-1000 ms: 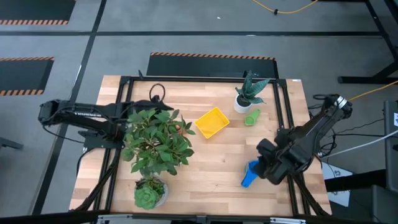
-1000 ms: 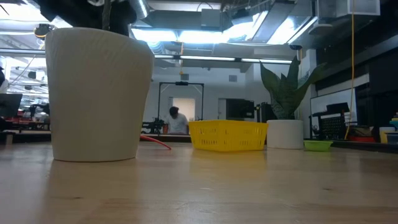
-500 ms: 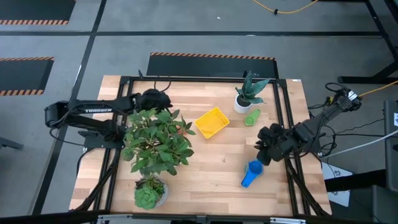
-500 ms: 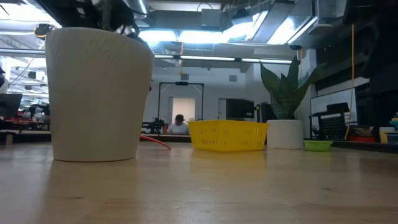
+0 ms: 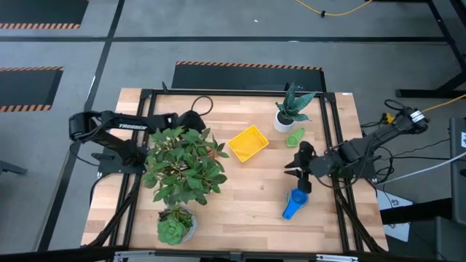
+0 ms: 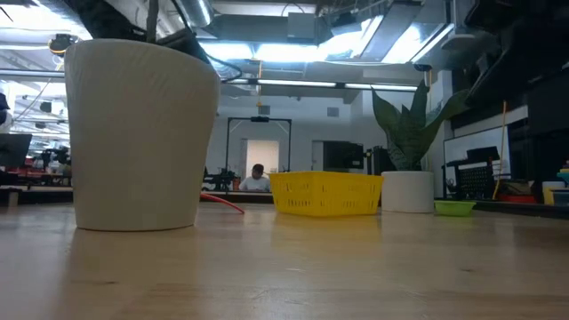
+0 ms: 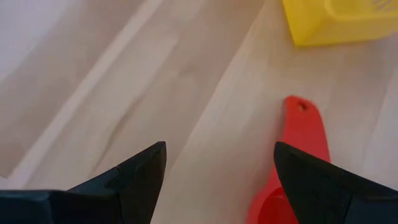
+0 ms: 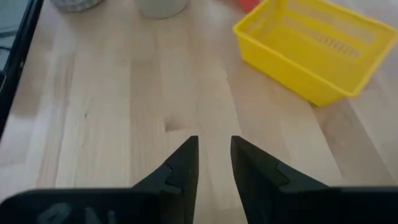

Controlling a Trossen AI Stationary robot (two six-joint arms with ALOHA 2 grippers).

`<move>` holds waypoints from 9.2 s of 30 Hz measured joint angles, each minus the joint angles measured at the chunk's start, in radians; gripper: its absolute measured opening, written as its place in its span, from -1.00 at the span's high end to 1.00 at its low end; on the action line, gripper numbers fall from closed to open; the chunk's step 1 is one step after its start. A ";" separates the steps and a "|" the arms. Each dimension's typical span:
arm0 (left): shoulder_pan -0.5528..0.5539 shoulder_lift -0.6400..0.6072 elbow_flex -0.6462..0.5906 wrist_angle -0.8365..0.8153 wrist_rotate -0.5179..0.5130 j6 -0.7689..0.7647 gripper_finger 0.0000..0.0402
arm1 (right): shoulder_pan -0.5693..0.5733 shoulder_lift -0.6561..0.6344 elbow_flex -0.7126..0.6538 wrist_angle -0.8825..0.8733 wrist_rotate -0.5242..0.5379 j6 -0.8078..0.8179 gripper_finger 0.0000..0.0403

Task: Nest measuring cups in basket
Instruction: Stack the red measuring cup on top of the blue measuring cup

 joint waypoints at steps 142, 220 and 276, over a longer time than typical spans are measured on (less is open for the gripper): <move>-0.251 0.129 0.260 0.239 0.149 0.563 0.94 | -0.539 0.396 -0.083 1.081 -0.535 0.434 0.51; -0.251 0.129 0.261 0.233 0.080 0.563 0.94 | -0.500 0.738 0.105 1.194 -0.856 0.430 0.51; -0.251 0.129 0.261 0.163 -0.395 0.362 0.48 | -0.528 0.739 0.105 1.082 -0.528 0.267 0.97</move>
